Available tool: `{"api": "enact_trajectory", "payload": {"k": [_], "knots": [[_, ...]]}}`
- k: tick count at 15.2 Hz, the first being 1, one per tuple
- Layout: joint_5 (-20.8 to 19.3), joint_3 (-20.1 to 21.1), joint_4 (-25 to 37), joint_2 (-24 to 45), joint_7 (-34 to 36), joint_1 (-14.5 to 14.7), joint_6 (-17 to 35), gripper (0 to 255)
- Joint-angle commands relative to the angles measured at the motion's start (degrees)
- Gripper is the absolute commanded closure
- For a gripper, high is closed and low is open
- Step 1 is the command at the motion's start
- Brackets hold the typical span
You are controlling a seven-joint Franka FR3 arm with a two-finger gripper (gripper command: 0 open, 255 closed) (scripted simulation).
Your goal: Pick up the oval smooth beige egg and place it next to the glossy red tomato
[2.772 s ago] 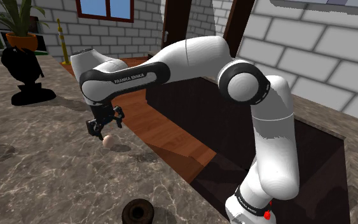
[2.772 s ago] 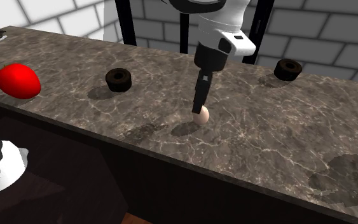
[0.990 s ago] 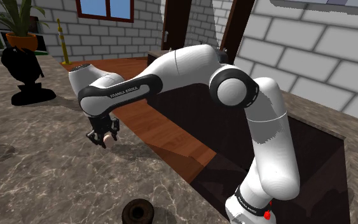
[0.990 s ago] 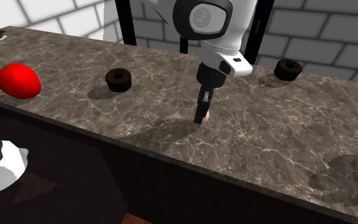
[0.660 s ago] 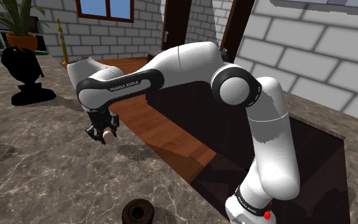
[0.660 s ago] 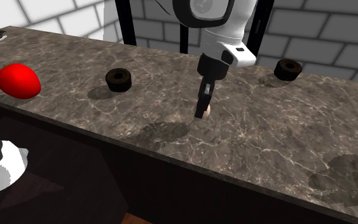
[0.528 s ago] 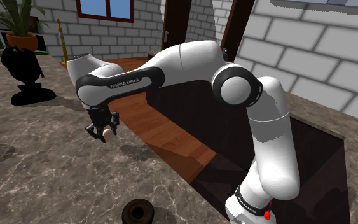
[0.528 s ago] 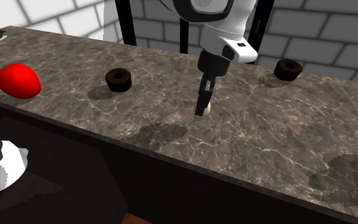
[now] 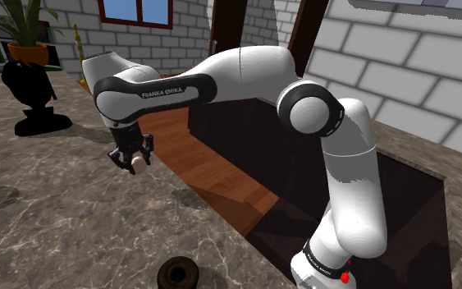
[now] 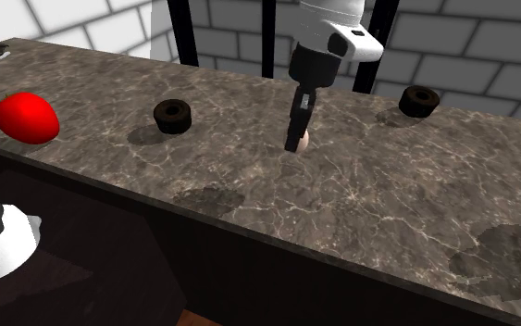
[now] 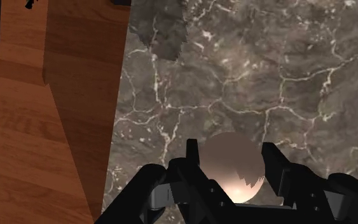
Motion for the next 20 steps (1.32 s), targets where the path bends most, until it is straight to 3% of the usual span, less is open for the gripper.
{"api": "enact_trajectory", "payload": {"k": [1,20], "knots": [[0.1,0.0,1.6,0.0,-0.1,0.2,-1.7,255],[-0.1,0.1,18.7,1.4,-1.6,2.0,-17.1,255]]}}
